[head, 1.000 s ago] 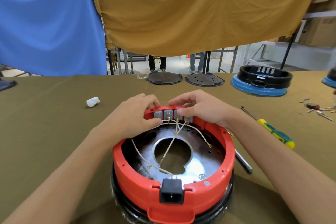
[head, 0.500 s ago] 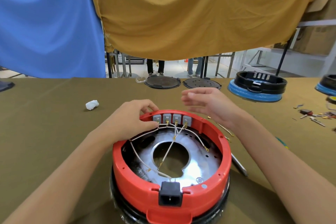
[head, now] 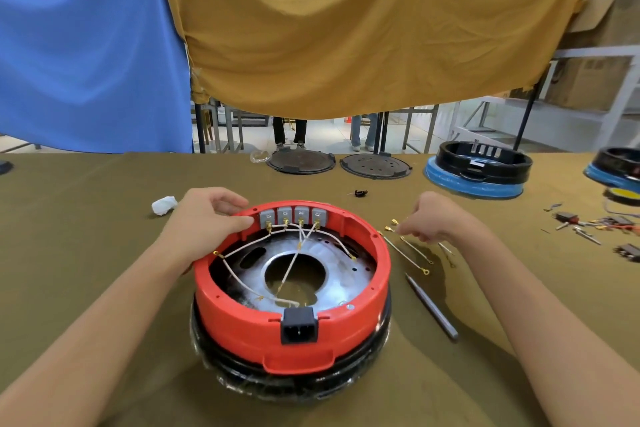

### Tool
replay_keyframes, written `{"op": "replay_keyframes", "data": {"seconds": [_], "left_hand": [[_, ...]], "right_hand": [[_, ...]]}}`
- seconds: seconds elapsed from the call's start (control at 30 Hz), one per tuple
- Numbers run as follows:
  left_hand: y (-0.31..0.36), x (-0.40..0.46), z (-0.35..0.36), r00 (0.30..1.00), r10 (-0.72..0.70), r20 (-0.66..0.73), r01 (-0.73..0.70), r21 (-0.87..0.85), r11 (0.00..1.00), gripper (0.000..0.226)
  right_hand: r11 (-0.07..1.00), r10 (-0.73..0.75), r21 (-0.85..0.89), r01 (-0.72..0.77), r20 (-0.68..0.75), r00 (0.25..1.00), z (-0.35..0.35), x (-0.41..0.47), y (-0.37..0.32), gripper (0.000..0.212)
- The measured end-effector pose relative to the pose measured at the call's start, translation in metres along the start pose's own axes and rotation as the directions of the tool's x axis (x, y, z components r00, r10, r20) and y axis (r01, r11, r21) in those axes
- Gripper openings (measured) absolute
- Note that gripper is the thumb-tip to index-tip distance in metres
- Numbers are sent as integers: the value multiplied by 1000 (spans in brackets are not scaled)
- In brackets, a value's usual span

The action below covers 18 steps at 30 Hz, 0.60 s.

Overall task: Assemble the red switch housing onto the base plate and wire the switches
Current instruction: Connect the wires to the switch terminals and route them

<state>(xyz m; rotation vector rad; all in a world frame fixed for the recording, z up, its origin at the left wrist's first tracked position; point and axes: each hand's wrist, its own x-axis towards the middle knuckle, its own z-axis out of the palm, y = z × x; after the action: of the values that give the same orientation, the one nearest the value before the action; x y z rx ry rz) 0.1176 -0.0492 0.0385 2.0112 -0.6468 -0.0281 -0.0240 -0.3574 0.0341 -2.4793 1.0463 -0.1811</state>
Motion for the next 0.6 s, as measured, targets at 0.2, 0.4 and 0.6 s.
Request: {"op": "replay_keyframes", "data": {"seconds": [0.2, 0.4, 0.6], "left_hand": [[8, -1, -9, 966, -183, 183, 196, -53, 979, 35], [9, -2, -9, 960, -214, 178, 204, 73, 976, 28], [6, 0, -4, 987, -150, 66, 155, -81, 985, 28]], "right_hand": [[992, 44, -119, -37, 56, 997, 7, 1, 1, 29], [991, 13, -131, 1, 105, 994, 11, 2, -1, 22], [998, -67, 10, 66, 110, 992, 10, 0, -3, 18]]}}
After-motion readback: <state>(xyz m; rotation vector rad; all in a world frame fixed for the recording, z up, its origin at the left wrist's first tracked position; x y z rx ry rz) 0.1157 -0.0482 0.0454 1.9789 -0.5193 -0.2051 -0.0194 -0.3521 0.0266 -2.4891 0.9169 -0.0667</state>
